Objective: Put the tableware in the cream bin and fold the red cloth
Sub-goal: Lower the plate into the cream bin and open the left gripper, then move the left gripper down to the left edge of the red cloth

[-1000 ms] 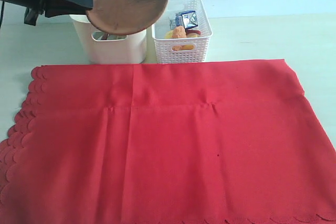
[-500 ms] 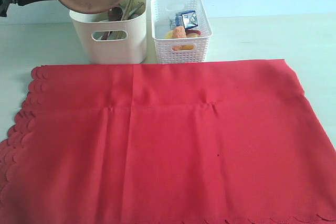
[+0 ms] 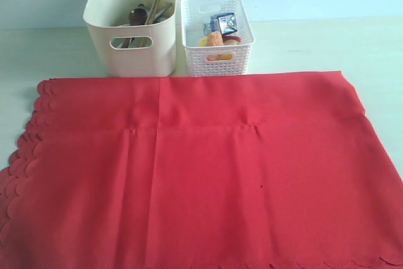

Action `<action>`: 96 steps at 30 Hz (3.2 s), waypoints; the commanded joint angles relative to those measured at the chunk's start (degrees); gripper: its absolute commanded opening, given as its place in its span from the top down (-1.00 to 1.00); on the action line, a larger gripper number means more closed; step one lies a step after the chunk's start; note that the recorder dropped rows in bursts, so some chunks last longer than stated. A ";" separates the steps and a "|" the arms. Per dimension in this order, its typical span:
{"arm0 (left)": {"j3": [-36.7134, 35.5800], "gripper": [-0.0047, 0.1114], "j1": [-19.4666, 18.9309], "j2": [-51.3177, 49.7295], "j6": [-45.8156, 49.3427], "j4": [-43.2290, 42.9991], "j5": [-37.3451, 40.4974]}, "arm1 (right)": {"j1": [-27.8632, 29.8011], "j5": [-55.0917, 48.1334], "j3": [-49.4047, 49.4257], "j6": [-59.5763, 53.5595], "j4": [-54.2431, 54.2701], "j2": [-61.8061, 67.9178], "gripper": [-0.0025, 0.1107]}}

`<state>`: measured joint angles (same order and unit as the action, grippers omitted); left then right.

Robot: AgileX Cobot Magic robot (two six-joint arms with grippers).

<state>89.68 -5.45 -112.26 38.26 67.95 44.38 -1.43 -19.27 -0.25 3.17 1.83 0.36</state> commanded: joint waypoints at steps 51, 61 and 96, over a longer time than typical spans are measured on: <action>22.40 0.11 10.52 -3.41 -27.14 -46.61 13.79 | 0.14 0.48 0.25 -0.09 -0.37 -0.36 0.96; 12.77 0.11 10.52 3.92 -29.53 -49.49 15.47 | 0.14 0.48 0.25 -0.09 -0.21 -0.36 0.96; -22.42 0.11 -2.55 16.12 -25.00 -47.57 13.31 | 0.14 0.48 0.25 -0.09 -0.28 -0.36 0.96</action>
<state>69.02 -7.16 -96.72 12.23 19.61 58.42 -1.43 -19.27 -0.25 3.17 1.83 0.36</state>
